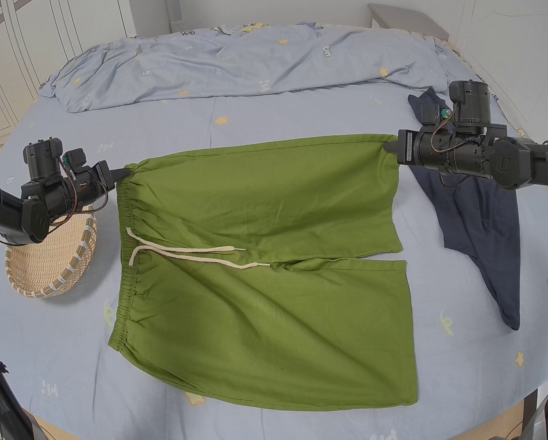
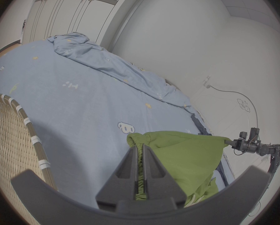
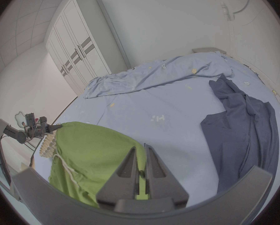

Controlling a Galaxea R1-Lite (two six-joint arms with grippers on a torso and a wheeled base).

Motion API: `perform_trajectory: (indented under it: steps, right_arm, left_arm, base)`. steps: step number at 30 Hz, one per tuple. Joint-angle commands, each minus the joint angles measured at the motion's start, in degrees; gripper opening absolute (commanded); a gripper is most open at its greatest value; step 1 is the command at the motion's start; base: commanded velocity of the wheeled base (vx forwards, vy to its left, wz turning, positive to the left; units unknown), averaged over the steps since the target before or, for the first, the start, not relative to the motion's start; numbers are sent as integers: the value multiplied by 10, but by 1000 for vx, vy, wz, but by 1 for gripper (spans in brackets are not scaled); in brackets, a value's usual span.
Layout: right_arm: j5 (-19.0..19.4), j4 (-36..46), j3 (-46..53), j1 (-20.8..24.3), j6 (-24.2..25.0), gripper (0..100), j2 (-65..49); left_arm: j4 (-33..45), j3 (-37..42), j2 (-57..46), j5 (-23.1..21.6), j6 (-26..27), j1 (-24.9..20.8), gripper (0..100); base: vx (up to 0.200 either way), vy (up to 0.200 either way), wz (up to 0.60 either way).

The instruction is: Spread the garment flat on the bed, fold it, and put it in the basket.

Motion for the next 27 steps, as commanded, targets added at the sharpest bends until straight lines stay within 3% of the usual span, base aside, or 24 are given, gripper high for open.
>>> perform_trajectory:
  steps: [1,6,19,27]
  right_arm:
    - [-19,-2,-36,-8,-9,0,49]
    - [-55,-10,-68,-4,-21,0,74]
    - [-101,-17,-150,5,-24,0,146]
    - [-108,-15,-177,12,-24,0,170]
  left_arm:
    - [0,-11,25,0,1,2,0]
    - [1,-15,27,1,2,1,0]
    - [2,-25,28,7,1,1,0]
    - [2,-46,47,8,2,1,0]
  base:
    - [0,0,0]
    - [0,0,0]
    - [0,0,0]
    - [0,0,0]
